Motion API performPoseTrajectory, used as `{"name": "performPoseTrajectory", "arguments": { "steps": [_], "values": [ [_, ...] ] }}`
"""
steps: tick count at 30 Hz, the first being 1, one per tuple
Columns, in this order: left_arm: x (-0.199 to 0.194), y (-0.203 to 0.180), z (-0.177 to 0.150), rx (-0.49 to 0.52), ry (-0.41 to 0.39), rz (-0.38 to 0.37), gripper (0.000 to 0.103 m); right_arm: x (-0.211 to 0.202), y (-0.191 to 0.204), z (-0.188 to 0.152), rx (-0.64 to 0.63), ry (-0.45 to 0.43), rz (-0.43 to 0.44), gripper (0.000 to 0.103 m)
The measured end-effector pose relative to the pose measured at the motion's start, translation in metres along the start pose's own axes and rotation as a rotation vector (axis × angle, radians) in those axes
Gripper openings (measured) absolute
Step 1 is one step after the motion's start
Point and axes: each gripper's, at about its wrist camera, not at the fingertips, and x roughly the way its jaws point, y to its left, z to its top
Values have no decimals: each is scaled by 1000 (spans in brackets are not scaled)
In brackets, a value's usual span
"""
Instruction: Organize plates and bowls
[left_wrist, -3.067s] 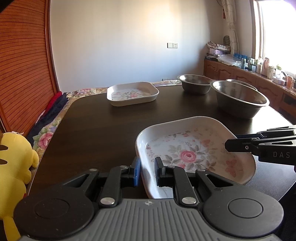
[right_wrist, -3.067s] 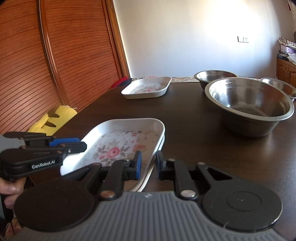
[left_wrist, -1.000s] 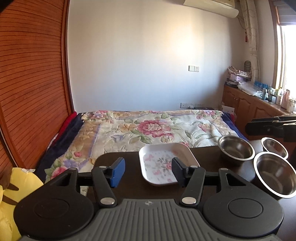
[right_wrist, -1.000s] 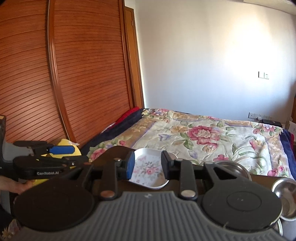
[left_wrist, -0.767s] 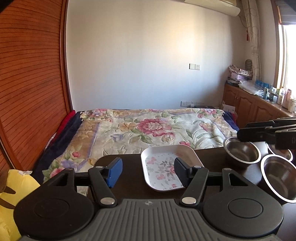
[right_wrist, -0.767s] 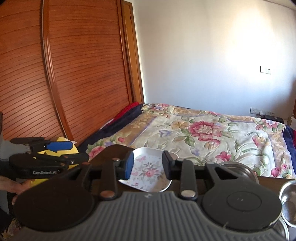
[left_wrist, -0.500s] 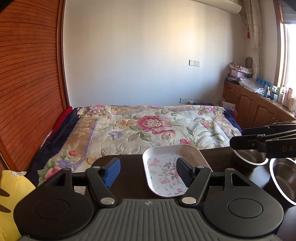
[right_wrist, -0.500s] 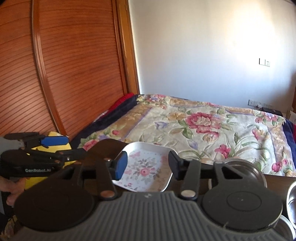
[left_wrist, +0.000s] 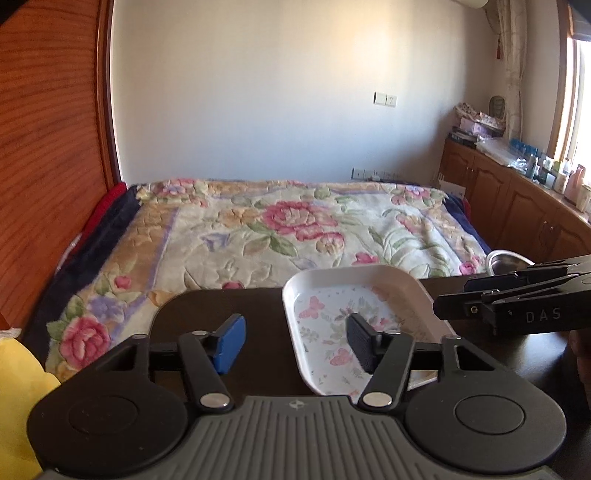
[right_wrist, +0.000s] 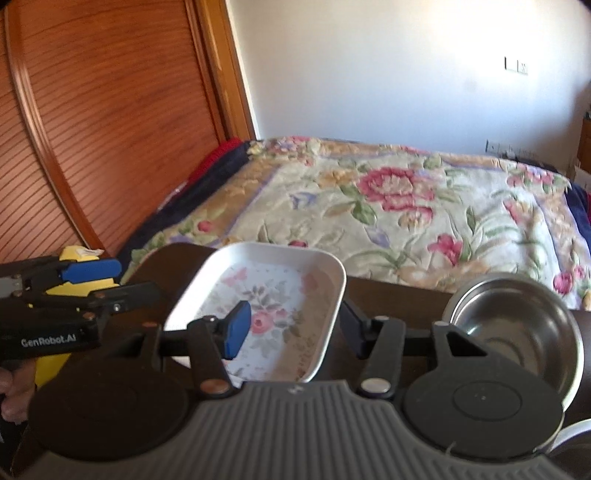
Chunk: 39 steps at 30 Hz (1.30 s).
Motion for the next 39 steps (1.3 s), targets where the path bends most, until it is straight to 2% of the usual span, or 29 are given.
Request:
{"name": "performPoseTrajectory", "arguments": {
  "steps": [10,21,24,25,28,32,39],
  "values": [
    [30,9,-8,-21,66,-5,47,23,-6,-4,26,60,-35,54],
    [42,4,-11,-9,93,-22,31,36,-7,-5,20,106,-47,37],
    [45,4,-12,-9,103,-20,21,38,-9,-5,22,112,-43,30],
    [46,4,-13,-11,104,-20,11,38,-10,-5,27,112,-37,29],
    [48,4,-13,-19,109,-22,10,39,-13,-5,65,116,-8,26],
    [50,4,-13,-23,115,-22,10,40,-12,-5,55,114,-16,19],
    [50,7,-14,-38,125,-38,10,40,-14,-5,49,117,-12,17]
  ]
}}
